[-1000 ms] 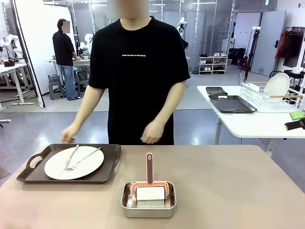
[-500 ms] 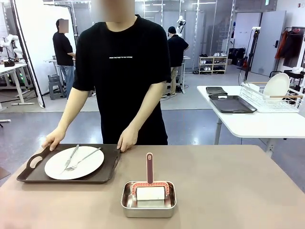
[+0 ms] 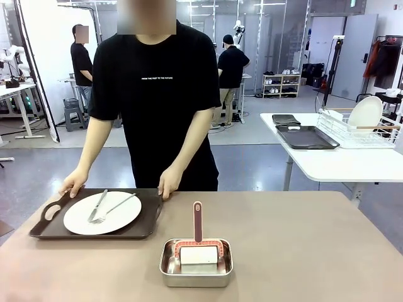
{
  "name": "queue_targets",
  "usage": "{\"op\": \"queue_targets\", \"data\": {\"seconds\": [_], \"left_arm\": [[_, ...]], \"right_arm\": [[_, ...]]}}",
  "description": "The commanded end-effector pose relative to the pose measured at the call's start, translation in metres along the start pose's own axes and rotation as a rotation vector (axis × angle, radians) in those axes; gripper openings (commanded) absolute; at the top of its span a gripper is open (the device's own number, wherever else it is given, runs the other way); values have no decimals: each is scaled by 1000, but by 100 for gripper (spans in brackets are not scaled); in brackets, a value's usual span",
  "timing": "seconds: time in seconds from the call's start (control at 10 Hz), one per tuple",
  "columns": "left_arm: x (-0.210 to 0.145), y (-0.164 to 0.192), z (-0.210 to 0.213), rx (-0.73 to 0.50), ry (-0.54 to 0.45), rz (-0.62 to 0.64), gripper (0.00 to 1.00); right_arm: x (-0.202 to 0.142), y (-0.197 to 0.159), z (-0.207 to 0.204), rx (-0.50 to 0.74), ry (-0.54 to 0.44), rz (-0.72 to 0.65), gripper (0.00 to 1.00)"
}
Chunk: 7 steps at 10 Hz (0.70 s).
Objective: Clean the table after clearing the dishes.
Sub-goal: When the right (or left) Handle tray is removed, use the right hand (or left hand) to clean the right (or left) side of the table with the Lint Roller.
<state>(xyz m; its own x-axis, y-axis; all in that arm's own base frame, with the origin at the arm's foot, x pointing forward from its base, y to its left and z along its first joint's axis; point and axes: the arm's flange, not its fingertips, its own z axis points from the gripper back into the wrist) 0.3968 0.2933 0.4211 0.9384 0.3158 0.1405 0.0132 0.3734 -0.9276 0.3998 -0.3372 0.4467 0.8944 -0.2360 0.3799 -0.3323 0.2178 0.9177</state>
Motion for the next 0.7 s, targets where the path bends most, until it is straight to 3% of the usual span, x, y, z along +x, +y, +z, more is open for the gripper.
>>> {"op": "queue_targets", "data": {"seconds": [0.0, 0.6], "left_arm": [[-1, 0, 2, -9, -17, -2, 100], [-1, 0, 2, -9, -17, -2, 100]], "right_arm": [[13, 5, 11, 31, -19, -49, 100], [3, -5, 7, 1, -7, -23, 100]]}}
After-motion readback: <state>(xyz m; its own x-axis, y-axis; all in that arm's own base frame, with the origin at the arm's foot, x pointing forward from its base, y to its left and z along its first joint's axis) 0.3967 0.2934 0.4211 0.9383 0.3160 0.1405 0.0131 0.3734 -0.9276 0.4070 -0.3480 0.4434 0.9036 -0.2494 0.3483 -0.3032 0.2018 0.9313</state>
